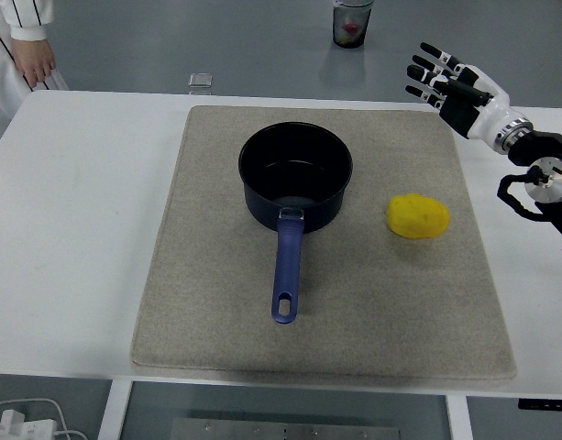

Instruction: Put the potato in the blue pot

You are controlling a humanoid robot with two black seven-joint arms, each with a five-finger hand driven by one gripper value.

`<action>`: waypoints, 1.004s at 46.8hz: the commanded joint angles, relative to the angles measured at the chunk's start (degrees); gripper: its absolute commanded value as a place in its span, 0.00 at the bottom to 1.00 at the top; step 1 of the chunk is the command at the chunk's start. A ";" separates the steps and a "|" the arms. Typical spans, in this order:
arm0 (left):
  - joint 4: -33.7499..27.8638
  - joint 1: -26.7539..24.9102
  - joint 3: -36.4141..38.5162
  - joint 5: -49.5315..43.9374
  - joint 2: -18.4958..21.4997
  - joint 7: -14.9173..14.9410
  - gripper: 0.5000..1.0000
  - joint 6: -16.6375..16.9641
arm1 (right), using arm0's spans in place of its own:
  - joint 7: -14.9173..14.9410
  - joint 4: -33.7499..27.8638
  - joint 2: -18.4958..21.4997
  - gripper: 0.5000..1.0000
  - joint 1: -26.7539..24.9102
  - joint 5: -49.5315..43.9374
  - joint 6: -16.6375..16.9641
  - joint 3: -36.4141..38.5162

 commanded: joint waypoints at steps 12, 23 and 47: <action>0.02 -0.01 0.00 0.00 0.00 0.00 0.99 0.00 | -0.09 0.00 -1.87 0.86 0.50 -2.54 0.72 -0.15; 0.02 -0.01 0.00 0.00 0.00 0.00 0.99 0.00 | -0.09 0.00 -4.33 0.86 0.67 -7.64 5.55 -0.06; -0.06 -0.01 0.00 0.00 0.00 0.00 0.99 0.00 | 0.35 0.52 -9.60 0.86 0.76 -26.00 14.51 -0.15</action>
